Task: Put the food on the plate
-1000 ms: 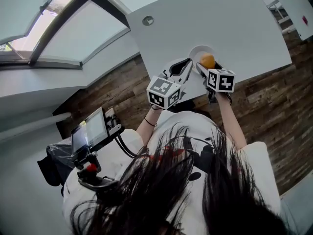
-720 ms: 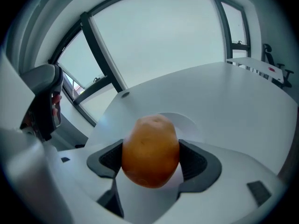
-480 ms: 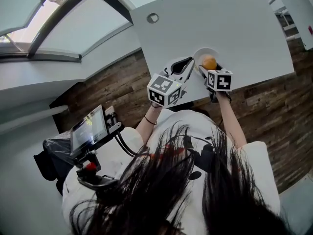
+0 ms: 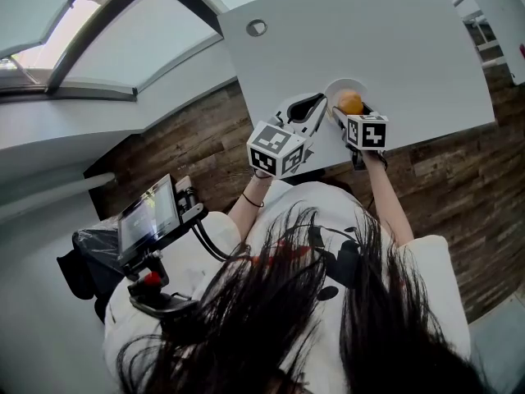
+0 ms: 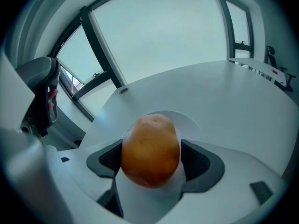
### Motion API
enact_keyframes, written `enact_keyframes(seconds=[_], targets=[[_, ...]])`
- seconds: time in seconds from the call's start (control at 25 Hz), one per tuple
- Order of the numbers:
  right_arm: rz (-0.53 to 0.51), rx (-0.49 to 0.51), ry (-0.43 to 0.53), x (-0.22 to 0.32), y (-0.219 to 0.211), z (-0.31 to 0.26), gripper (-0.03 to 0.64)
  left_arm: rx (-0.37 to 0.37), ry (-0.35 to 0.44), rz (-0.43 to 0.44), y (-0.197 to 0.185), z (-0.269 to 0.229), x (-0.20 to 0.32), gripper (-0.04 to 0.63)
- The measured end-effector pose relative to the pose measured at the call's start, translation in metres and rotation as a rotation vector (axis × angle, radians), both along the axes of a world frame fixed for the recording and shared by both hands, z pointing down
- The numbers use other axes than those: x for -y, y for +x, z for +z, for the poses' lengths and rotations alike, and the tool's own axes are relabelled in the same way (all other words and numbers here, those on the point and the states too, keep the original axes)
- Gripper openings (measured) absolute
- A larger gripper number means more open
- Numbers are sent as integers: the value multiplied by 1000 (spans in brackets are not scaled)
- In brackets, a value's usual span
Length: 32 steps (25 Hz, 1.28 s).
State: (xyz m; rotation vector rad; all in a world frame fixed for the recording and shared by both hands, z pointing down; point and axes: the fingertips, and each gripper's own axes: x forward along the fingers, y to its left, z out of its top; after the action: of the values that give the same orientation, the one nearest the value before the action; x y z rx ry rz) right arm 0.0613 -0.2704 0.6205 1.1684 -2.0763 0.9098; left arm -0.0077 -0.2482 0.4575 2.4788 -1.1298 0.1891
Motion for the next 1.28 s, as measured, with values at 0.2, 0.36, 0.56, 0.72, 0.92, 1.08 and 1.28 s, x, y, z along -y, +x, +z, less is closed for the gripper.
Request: enact_keyframes(seconds=[0.2,0.36,0.56,0.72,0.92,1.08,1.28], targets=[[-22,-12,-10,2,-1,0,364,2,1,-5,-1,0,1,6],[-4,11,-7,6,-1,-5,365,6,3,-9,-3,0,2,6],[10,53,20,9,-3,-23,365,6,3,-12,-4,0,2,6],[48,110,55,8,1,-45,365,6,4,-9,-3,0,1,6],[120,215,127,7,9,-82,364,3,7,-1,0,-4,0,6],[146,278,194,4,13,-113,362,-8,26,14,6,-14,-1,6],[191,319,248,-3,17,-139,275,-12,30,38,14,-20,-7,6]])
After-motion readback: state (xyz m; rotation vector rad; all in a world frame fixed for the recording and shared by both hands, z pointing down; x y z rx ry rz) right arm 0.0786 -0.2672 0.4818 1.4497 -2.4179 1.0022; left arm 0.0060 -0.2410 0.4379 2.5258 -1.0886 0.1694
